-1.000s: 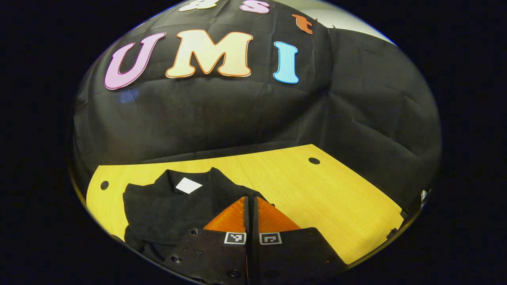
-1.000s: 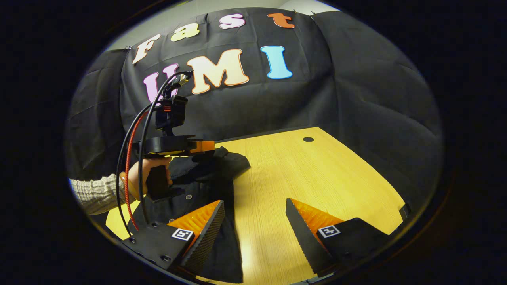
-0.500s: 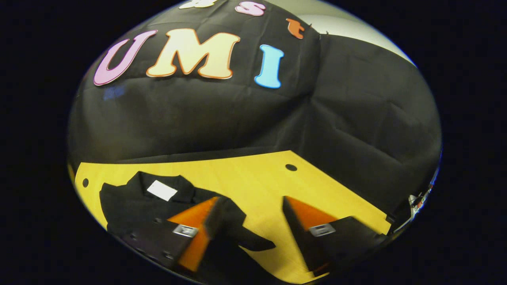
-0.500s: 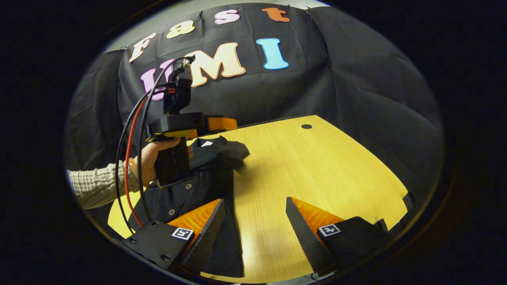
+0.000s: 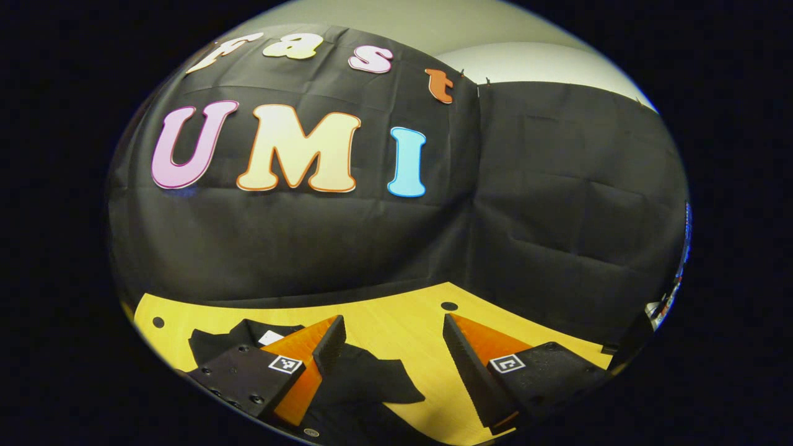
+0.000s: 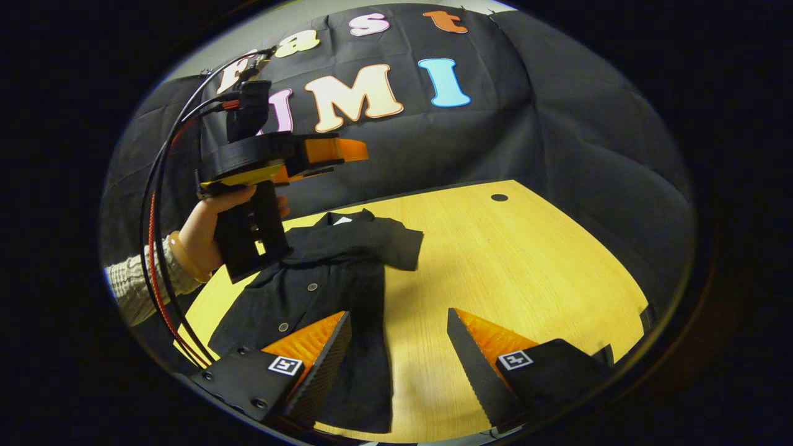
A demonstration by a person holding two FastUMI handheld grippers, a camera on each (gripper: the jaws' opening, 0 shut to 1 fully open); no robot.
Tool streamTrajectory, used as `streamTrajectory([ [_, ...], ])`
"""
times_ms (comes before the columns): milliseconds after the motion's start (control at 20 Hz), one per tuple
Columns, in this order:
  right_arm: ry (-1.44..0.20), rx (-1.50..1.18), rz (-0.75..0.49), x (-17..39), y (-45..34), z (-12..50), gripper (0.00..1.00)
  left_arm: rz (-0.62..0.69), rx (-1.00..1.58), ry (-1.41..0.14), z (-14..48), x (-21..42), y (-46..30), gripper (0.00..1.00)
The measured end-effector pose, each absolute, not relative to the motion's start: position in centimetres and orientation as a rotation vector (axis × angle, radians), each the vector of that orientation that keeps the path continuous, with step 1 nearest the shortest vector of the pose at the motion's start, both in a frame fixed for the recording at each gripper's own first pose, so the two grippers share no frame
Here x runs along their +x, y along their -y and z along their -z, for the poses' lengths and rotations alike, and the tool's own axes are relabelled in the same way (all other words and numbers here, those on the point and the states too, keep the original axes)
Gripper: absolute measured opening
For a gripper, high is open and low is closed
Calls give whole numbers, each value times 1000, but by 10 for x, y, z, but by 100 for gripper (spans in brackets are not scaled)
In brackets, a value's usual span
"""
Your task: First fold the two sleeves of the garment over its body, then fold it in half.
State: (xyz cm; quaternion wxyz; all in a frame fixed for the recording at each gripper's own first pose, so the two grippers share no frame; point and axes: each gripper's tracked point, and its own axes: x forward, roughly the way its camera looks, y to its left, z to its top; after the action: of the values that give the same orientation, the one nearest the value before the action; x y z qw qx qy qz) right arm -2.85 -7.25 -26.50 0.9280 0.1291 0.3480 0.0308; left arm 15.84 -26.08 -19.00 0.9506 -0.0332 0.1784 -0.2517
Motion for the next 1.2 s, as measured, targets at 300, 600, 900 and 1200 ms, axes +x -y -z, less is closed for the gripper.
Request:
streamTrajectory([
  [300, -732, 242, -111, -50, 54, 275, 98, 403, -3, -365, 183, 118, 176, 93],
  [600, -785, 183, -149, -80, 25, 300, 94, 248, 35, -421, 198, 56, 81, 93],
  [900, -837, 174, -182, -109, -6, 324, 94, 124, 34, -566, 241, -14, 7, 93],
  [1200, -878, 136, -157, -128, -11, 341, 99, 75, 53, -679, 269, -78, -34, 94],
])
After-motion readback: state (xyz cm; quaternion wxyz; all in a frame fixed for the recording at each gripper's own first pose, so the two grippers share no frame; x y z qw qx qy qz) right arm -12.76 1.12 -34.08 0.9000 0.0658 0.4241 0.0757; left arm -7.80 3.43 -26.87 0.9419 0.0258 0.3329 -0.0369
